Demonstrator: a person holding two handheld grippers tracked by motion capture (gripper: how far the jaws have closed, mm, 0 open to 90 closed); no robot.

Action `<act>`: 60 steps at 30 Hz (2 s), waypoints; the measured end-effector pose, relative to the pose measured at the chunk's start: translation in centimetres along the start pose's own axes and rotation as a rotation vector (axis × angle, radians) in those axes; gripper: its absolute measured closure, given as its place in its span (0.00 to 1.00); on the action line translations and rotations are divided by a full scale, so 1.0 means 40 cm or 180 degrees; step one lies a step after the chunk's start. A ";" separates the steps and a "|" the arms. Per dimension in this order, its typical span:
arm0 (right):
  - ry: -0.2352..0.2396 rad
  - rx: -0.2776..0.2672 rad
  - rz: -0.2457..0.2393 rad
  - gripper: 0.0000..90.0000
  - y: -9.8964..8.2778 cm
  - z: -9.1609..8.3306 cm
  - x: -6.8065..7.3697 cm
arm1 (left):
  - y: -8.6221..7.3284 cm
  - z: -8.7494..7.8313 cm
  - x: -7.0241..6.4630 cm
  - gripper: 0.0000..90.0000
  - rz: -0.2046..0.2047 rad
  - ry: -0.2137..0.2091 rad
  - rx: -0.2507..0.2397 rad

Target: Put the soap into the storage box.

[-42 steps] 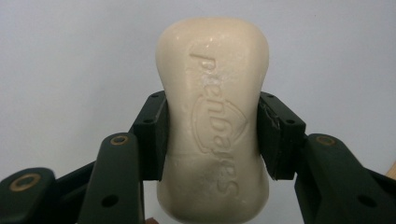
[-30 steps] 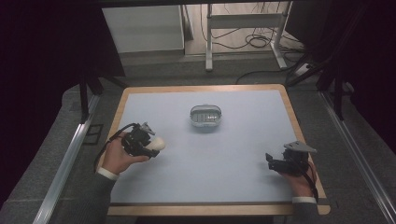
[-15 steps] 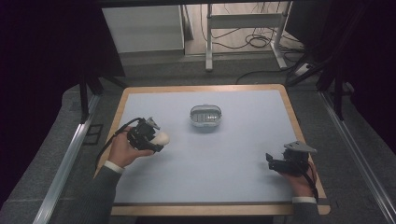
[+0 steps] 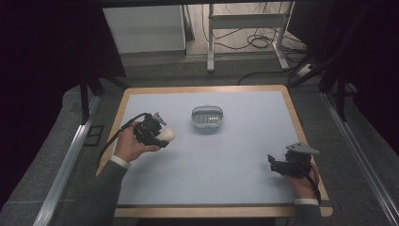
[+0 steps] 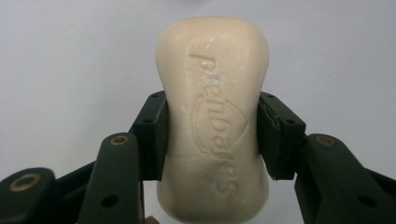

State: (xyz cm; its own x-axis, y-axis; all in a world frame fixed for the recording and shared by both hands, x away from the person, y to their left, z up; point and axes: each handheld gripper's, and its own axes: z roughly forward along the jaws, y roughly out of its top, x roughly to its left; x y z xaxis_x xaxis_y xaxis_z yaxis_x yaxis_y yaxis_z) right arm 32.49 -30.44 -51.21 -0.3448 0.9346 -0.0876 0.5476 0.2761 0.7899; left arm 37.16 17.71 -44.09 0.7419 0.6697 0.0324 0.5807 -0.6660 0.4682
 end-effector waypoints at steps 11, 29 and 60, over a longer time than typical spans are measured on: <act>0.0001 0.0006 0.0004 0.07 -0.001 0.001 -0.002 | 0.018 0.006 0.021 0.55 -0.0005 -0.0004 -0.0001; 0.0003 0.0007 0.0000 0.07 -0.002 0.001 -0.002 | 0.085 0.013 0.033 0.55 0.0098 0.0030 0.0043; -0.0017 0.0020 -0.0032 0.07 -0.003 0.004 -0.001 | 0.174 0.066 0.060 0.55 0.0180 -0.0034 0.0140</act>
State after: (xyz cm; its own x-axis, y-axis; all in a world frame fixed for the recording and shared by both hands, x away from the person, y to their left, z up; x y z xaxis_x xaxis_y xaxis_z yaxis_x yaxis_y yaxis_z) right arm 32.57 -30.47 -51.42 -0.3462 0.9329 -0.0988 0.5490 0.2868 0.7850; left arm 43.86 13.81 -43.08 0.7774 0.6271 0.0482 0.5517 -0.7167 0.4266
